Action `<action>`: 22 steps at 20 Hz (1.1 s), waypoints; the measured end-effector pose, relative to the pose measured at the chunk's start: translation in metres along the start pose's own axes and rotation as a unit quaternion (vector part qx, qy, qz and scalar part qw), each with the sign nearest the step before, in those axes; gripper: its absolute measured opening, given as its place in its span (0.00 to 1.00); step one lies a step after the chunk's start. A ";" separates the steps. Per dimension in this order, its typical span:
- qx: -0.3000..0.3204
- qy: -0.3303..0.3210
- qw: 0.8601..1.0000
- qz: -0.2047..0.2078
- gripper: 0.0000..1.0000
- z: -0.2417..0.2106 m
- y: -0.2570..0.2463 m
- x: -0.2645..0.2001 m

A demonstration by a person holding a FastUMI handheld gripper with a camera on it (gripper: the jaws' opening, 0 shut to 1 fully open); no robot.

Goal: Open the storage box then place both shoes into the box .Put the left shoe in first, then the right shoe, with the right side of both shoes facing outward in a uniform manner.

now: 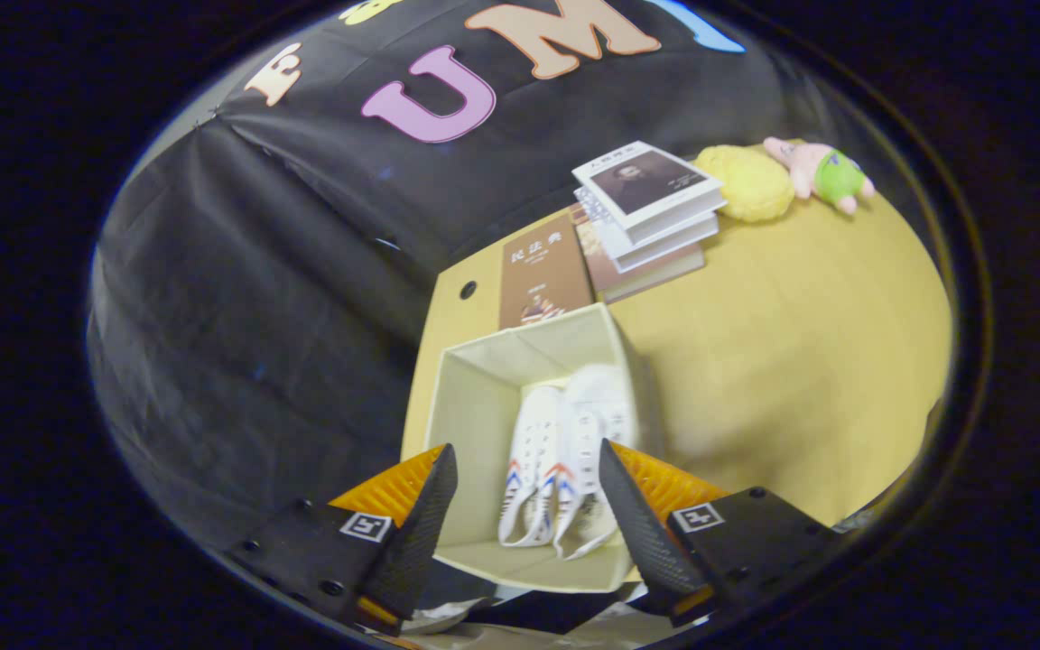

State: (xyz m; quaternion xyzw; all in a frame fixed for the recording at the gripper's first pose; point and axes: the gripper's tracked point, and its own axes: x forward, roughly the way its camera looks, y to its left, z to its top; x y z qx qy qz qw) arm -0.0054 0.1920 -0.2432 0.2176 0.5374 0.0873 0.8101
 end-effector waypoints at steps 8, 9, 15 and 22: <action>-0.091 -0.076 0.993 -0.018 1.00 0.022 -0.023 -0.045; -0.107 -0.098 0.989 -0.021 1.00 0.032 -0.026 -0.057; -0.162 -0.222 0.960 -0.055 1.00 0.080 -0.052 -0.136; -0.182 -0.342 0.917 -0.095 1.00 0.113 -0.088 -0.198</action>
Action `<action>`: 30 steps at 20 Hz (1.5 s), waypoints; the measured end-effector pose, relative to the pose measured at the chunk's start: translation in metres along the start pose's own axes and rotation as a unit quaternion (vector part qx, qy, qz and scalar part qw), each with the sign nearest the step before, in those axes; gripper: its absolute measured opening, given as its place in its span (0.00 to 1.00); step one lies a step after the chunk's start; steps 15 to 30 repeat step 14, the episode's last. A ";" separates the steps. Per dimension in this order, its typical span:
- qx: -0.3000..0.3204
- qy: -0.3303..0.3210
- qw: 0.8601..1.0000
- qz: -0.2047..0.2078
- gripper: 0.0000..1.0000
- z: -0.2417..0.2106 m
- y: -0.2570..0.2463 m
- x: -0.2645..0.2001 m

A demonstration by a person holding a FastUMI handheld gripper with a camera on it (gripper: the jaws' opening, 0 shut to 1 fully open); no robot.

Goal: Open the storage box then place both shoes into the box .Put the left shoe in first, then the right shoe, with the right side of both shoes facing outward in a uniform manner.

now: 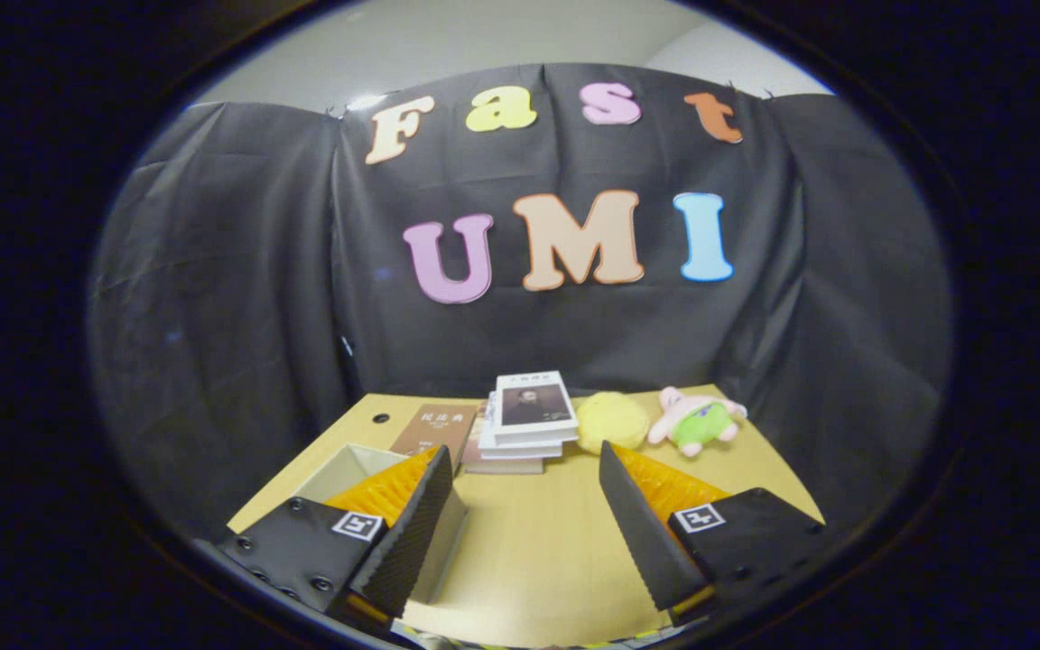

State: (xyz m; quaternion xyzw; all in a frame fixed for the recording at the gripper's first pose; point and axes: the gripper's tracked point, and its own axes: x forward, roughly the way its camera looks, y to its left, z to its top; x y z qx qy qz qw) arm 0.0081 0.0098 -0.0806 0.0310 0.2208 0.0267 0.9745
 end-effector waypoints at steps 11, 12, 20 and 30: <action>-0.028 -0.123 0.991 -0.045 1.00 0.042 -0.052 -0.026; -0.030 -0.124 0.991 -0.046 1.00 0.043 -0.055 -0.024; -0.030 -0.123 0.991 -0.047 1.00 0.041 -0.060 -0.021; -0.030 -0.123 0.991 -0.047 1.00 0.041 -0.060 -0.021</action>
